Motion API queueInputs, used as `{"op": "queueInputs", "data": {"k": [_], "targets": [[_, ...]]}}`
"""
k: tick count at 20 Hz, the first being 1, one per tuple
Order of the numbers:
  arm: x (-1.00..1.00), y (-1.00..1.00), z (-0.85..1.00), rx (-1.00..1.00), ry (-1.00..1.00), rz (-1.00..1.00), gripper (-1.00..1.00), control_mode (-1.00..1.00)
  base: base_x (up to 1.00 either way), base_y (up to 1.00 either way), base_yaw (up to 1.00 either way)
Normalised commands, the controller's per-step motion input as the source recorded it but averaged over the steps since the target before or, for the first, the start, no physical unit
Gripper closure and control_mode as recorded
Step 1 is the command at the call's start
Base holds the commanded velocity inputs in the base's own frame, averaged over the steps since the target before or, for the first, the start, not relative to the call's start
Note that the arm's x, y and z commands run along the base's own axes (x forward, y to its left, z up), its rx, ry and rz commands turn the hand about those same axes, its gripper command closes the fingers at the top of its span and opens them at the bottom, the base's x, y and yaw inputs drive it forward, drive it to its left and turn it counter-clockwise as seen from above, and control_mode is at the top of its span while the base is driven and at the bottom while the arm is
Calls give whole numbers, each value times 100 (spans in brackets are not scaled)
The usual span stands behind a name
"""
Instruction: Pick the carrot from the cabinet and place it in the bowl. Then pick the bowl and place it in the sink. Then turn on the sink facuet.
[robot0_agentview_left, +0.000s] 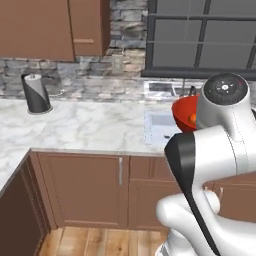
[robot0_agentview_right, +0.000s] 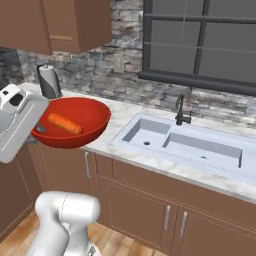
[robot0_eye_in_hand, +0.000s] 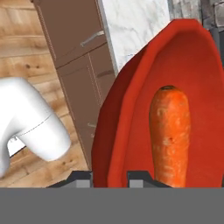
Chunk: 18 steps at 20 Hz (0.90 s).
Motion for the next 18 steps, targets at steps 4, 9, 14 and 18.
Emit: {"op": "queueInputs", "data": {"k": [4,9,14,18], "targets": [[0,0,0,0,0,0,100,100,40,-92,0],[0,0,0,0,0,0,100,100,37,-39,-1],[0,0,0,0,0,0,100,100,23,0,0],[0,0,0,0,0,0,100,100,21,-14,-3]]}}
